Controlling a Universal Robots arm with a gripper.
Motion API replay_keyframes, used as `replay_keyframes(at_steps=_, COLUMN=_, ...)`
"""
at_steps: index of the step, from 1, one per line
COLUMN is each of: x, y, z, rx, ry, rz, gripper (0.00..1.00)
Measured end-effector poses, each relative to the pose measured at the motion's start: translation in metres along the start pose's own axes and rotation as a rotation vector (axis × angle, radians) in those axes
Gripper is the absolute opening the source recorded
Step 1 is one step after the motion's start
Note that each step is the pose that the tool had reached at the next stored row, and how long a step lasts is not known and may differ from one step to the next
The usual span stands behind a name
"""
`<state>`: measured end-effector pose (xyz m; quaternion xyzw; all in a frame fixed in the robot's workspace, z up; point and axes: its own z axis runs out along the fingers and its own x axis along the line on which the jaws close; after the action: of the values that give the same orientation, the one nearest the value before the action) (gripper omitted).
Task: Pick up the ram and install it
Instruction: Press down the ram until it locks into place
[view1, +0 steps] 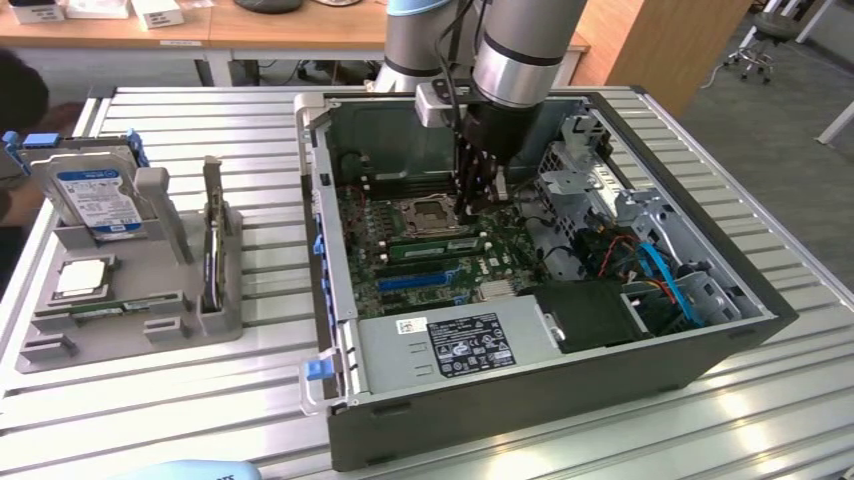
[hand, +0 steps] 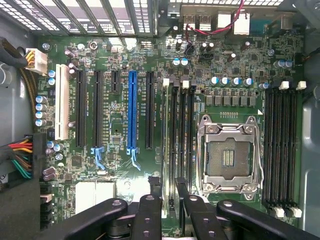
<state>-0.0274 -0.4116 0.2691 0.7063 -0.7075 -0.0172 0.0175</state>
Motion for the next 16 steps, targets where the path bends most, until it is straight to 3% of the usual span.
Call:
replay_keyframes(at_steps=2, x=0.0, y=0.0, z=0.0, rx=0.0, ry=0.0, rz=0.0, gripper=0.23)
replay_keyframes(at_steps=5, x=0.0, y=0.0, z=0.0, rx=0.0, ry=0.0, rz=0.0, gripper=0.11)
replay_keyframes(at_steps=16, x=0.0, y=-0.0001, z=0.0, rx=0.0013, ry=-0.0006, rz=0.0, gripper=0.1)
